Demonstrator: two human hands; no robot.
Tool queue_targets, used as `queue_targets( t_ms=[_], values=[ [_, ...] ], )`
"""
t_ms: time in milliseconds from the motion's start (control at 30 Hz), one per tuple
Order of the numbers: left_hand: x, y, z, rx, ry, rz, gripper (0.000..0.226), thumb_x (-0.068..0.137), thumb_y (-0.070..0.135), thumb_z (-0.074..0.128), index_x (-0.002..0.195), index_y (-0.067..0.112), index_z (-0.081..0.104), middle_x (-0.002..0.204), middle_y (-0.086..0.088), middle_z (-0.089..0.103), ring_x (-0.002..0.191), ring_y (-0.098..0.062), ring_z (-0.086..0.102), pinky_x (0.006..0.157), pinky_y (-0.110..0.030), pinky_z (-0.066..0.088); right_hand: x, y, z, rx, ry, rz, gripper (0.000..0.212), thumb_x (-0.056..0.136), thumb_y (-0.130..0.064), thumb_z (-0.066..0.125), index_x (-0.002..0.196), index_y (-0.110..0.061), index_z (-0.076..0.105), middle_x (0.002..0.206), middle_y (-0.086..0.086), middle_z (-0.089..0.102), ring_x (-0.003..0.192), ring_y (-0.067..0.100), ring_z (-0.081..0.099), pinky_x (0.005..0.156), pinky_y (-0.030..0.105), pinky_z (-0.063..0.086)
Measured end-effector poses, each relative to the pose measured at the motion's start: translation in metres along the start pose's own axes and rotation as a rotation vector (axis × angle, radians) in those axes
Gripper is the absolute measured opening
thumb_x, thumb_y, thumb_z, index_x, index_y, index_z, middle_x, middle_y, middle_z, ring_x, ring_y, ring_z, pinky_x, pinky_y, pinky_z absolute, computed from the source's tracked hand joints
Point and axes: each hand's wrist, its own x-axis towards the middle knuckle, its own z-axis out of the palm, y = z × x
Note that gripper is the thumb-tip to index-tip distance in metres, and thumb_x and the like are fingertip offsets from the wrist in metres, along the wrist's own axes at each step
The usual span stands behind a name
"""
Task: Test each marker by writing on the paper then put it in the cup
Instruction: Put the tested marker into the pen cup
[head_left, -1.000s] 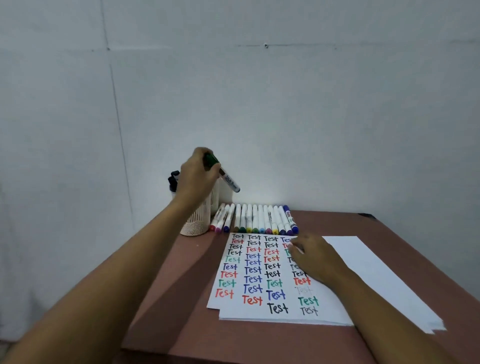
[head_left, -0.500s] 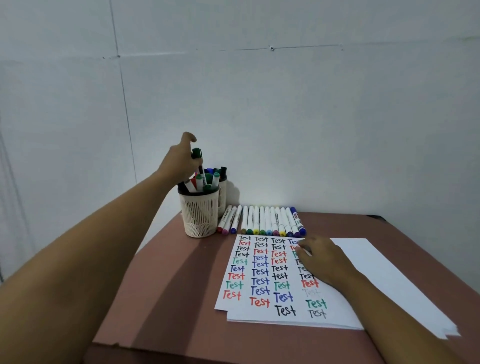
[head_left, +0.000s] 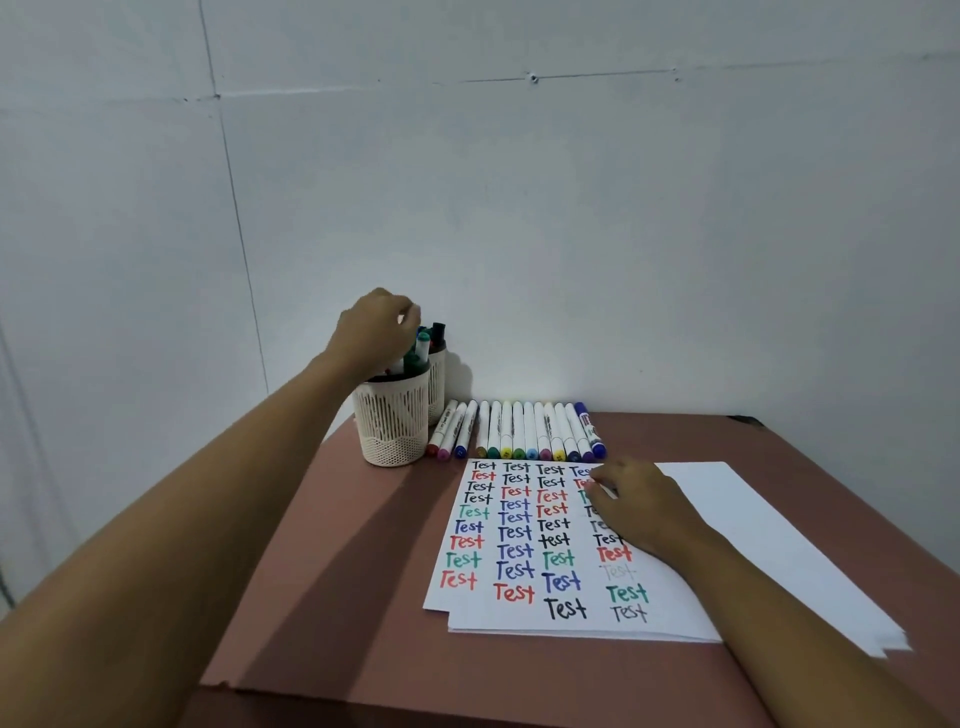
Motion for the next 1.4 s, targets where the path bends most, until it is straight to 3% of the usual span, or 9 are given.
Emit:
queue_targets(
  t_ms=[133, 467, 567, 667, 800, 900, 1133, 1333, 1400],
  values=[
    [-0.04, 0.038, 0.018, -0.209, 0.111, 0.197, 0.025, 0.095, 0.014, 0.047, 0.109, 0.003, 0.065, 0.108, -0.01, 0.059, 0.101, -0.021, 0.054, 0.085, -0.024, 0.038, -0.001, -0.002, -0.002, 0.005, -0.018, 0.017, 0.033, 0.097, -0.033, 0.045, 0.116, -0.015, 0.066, 0.117, 0.002, 0.062, 0.105, 0.018, 0.055, 0.085, 0.027, 0.043],
    [-0.111, 0.049, 0.107, -0.133, -0.517, 0.242, 0.033, 0.098, 0.025, 0.041, 0.114, 0.008, 0.063, 0.121, -0.008, 0.06, 0.105, -0.017, 0.054, 0.093, -0.03, 0.043, 0.001, -0.002, -0.008, 0.121, -0.104, 0.126, 0.029, 0.096, -0.032, 0.049, 0.112, -0.019, 0.068, 0.117, 0.0, 0.062, 0.108, 0.019, 0.057, 0.091, 0.032, 0.046],
    [-0.115, 0.045, 0.11, -0.133, -0.522, 0.281, 0.033, 0.098, 0.023, 0.04, 0.118, 0.008, 0.062, 0.124, -0.006, 0.059, 0.111, -0.016, 0.051, 0.096, -0.028, 0.038, 0.006, -0.002, -0.018, 0.45, -0.199, 0.309, 0.028, 0.096, -0.027, 0.049, 0.078, -0.015, 0.067, 0.084, 0.001, 0.068, 0.077, 0.018, 0.066, 0.064, 0.025, 0.051],
    [-0.115, 0.043, 0.112, -0.155, -0.499, 0.273, 0.035, 0.097, 0.025, 0.041, 0.124, 0.012, 0.058, 0.129, -0.004, 0.056, 0.116, -0.015, 0.049, 0.099, -0.026, 0.037, 0.021, -0.001, -0.029, 0.603, -0.162, 0.407, 0.029, 0.096, -0.018, 0.051, 0.091, 0.005, 0.068, 0.081, 0.01, 0.068, 0.069, 0.019, 0.064, 0.058, 0.021, 0.05],
    [-0.114, 0.043, 0.114, -0.163, -0.504, 0.282, 0.034, 0.097, 0.026, 0.042, 0.124, 0.013, 0.059, 0.128, -0.004, 0.057, 0.114, -0.015, 0.05, 0.099, -0.028, 0.039, 0.051, 0.002, -0.027, 0.458, -0.058, 0.47, 0.022, 0.093, -0.014, 0.05, 0.078, -0.005, 0.063, 0.076, 0.007, 0.06, 0.064, 0.018, 0.052, 0.054, 0.025, 0.04],
    [-0.114, 0.042, 0.114, -0.159, -0.499, 0.284, 0.035, 0.097, 0.027, 0.042, 0.125, 0.013, 0.058, 0.13, -0.003, 0.056, 0.116, -0.014, 0.05, 0.099, -0.028, 0.038, 0.068, 0.003, -0.015, 0.329, -0.008, 0.527, 0.016, 0.094, -0.022, 0.049, 0.089, -0.009, 0.057, 0.084, 0.005, 0.058, 0.076, 0.02, 0.054, 0.058, 0.026, 0.039],
    [-0.111, 0.042, 0.116, -0.14, -0.511, 0.289, 0.034, 0.097, 0.027, 0.041, 0.123, 0.015, 0.059, 0.128, -0.003, 0.056, 0.115, -0.015, 0.05, 0.099, -0.032, 0.041, 0.077, -0.002, 0.005, 0.084, -0.097, 0.512, 0.028, 0.093, -0.018, 0.052, 0.067, -0.013, 0.042, 0.078, 0.005, 0.055, 0.076, 0.023, 0.054, 0.048, 0.026, 0.03],
    [-0.112, 0.043, 0.112, -0.123, -0.493, 0.278, 0.036, 0.098, 0.031, 0.039, 0.125, 0.016, 0.058, 0.126, -0.004, 0.058, 0.112, -0.017, 0.052, 0.096, -0.035, 0.044, 0.073, 0.0, 0.005, 0.295, 0.135, 0.624, 0.009, 0.094, -0.014, 0.049, 0.094, -0.006, 0.052, 0.089, 0.007, 0.054, 0.082, 0.026, 0.055, 0.054, 0.028, 0.035],
    [-0.113, 0.045, 0.109, -0.11, -0.468, 0.275, 0.038, 0.098, 0.032, 0.039, 0.129, 0.016, 0.055, 0.129, -0.004, 0.056, 0.115, -0.018, 0.051, 0.096, -0.035, 0.044, 0.069, 0.001, -0.001, 0.405, 0.26, 0.654, 0.016, 0.094, -0.013, 0.047, 0.106, -0.002, 0.051, 0.092, 0.008, 0.051, 0.083, 0.026, 0.052, 0.061, 0.029, 0.036]
  ],
)
